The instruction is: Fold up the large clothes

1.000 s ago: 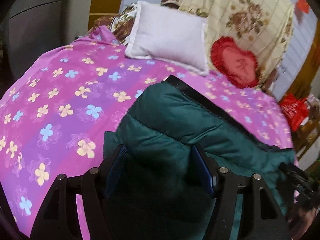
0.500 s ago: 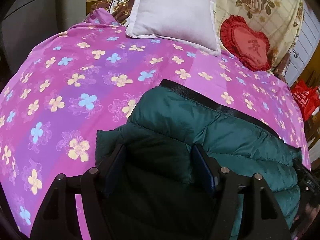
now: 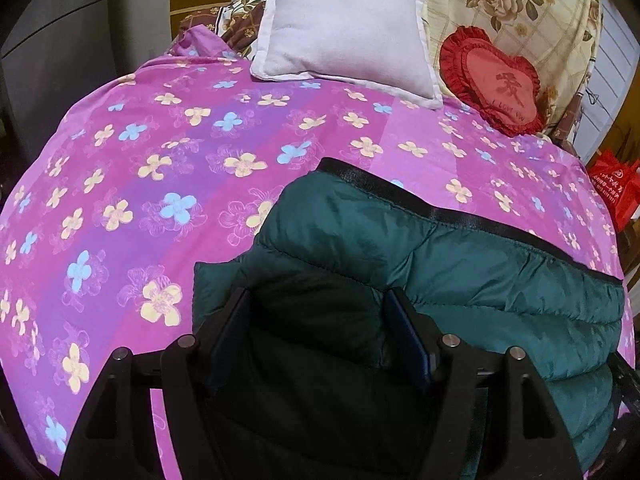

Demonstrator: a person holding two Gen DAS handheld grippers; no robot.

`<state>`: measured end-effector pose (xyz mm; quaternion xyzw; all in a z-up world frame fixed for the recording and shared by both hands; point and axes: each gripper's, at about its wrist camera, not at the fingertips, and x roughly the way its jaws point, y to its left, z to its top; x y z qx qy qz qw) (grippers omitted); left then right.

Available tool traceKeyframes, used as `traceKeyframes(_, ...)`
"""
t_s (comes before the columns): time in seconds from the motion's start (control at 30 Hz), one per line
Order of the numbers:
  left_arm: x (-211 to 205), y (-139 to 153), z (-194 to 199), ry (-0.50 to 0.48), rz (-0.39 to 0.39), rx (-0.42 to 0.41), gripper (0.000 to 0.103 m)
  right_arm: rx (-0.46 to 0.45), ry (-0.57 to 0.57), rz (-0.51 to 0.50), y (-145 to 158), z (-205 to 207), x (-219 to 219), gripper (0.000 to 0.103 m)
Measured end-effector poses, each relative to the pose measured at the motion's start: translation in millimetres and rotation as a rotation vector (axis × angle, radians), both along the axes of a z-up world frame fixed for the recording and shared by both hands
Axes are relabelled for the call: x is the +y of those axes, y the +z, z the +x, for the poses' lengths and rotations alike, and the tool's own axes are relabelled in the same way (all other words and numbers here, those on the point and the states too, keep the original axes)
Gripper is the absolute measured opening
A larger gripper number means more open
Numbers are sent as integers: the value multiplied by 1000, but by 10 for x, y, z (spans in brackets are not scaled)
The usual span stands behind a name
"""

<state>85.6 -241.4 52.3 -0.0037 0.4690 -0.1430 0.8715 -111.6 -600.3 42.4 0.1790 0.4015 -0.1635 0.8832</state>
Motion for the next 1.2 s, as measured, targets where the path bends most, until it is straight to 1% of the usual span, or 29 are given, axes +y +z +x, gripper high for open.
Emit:
traceKeyframes(0.1, -15, -24, 20, 2, 9, 0, 76, 14, 5, -34, -58, 48, 46, 92)
traceKeyframes(0.2, -22, -29, 21, 1, 9, -2, 77, 40, 8, -25, 13, 39, 54, 92)
traceKeyframes(0.27, -19, -35, 28, 0, 4, -4, 77, 31, 3, -20, 108, -40, 79, 92)
traceKeyframes(0.33, -10, -43, 36, -2, 0, -4, 77, -4, 8, -19, 226, -203, 140, 92)
traceKeyframes(0.43, 0, -51, 39, -1, -4, -6, 77, -25, 18, -38, 299, -432, 246, 92)
traceKeyframes(0.5, 2, -53, 33, 0, -3, -11, 77, -15, 17, -64, 248, -540, 303, 92)
traceKeyframes(0.57, 5, -54, 25, 1, -3, -21, 77, 21, 17, -63, 127, -548, 308, 93)
traceKeyframes(0.63, 4, -52, -7, 2, 1, -32, 77, 17, 6, -19, -21, -554, 253, 95)
traceKeyframes(0.7, 6, -47, -48, 2, 9, -45, 77, 11, -18, 18, -99, -550, 187, 102)
traceKeyframes(0.8, 24, -17, -112, -1, 17, -55, 77, 9, -26, 59, -126, -564, 134, 102)
traceKeyframes(0.87, 62, 29, -171, 0, 15, -61, 77, 2, -37, 45, -44, -620, 160, 103)
traceKeyframes(0.97, 127, 116, -302, -6, 3, -79, 77, -34, -42, -24, 155, -721, 239, 103)
traceKeyframes(1.03, 180, 182, -394, -15, -14, -88, 77, -50, -31, -48, 268, -765, 287, 103)
traceKeyframes(1.2, 329, 320, -613, -30, -68, -94, 77, -62, -7, -63, 424, -769, 373, 103)
